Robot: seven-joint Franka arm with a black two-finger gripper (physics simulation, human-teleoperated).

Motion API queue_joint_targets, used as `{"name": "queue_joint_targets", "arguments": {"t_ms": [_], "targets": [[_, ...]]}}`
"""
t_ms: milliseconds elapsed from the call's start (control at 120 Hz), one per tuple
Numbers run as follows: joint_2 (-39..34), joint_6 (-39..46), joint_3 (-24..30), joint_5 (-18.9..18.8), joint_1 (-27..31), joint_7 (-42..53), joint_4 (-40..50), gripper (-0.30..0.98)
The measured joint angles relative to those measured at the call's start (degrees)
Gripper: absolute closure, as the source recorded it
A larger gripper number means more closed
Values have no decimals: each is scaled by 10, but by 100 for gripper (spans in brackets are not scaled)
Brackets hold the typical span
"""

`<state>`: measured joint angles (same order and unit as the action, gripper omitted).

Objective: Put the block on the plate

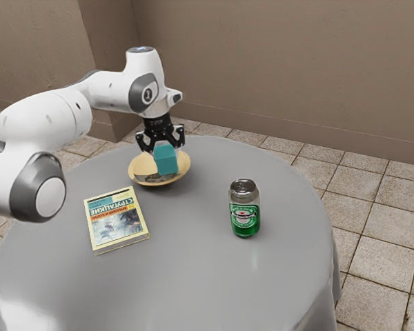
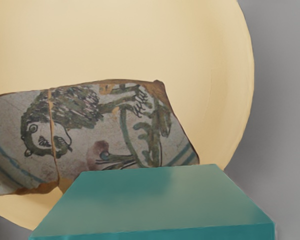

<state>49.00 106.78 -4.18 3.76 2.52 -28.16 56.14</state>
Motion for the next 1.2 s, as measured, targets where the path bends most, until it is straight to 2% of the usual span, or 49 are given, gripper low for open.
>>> {"name": "queue_joint_targets", "arguments": {"t_ms": [292, 533, 858, 1133, 1200], "targets": [[12, -5, 38, -28, 49, 40, -18, 35], [46, -6, 57, -49, 66, 79, -63, 35], [96, -1, 58, -55, 72, 148, -126, 35], [117, 17, 65, -55, 83, 211, -134, 34], [119, 20, 65, -55, 83, 224, -134, 31]]}}
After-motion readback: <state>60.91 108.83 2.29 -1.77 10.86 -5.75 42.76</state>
